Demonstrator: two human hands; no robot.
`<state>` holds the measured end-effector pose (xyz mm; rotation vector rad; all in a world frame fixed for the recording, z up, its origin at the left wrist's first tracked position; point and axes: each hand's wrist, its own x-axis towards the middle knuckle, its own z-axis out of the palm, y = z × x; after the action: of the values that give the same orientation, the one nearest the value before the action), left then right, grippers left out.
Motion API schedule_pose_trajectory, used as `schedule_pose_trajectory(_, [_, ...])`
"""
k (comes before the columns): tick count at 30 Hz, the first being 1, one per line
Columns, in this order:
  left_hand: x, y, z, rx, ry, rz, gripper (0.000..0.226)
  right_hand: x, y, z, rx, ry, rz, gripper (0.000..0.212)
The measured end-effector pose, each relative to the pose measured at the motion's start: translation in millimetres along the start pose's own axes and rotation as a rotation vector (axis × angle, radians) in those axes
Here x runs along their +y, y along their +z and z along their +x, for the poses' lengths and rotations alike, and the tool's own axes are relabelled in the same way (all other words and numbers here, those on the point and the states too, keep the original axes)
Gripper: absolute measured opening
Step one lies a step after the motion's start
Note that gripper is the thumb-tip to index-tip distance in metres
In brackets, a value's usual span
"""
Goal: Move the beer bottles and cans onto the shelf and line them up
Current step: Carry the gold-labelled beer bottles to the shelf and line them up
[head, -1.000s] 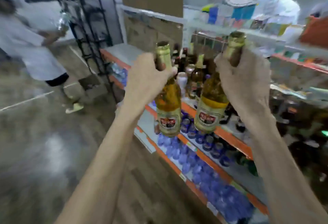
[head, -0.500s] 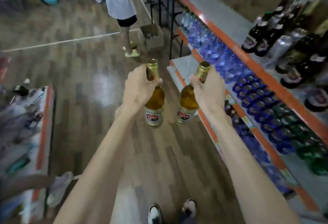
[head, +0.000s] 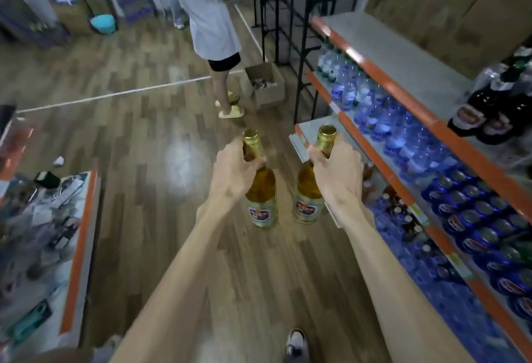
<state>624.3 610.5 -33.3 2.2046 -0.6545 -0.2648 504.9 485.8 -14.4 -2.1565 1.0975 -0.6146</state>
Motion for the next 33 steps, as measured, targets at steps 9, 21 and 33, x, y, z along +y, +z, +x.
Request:
schedule_pose_trajectory(9, [18.1, -35.2, 257.0, -0.025, 0.127, 0.000, 0.026, -88.5, 64.6, 203.9, 0.127, 0.037, 0.076, 0.024])
schedule_pose_trajectory(21, [63.0, -24.2, 518.1, -0.284, 0.424, 0.040, 0.025, -139.1, 136.7, 394.2, 0.448, 0.373, -0.039, 0.023])
schedule_pose_trajectory(33, [152.9, 63.3, 727.2, -0.564, 0.627, -0.040, 0.026, -140.2, 143.3, 593.7, 0.706, 0.533, 0.005, 0.011])
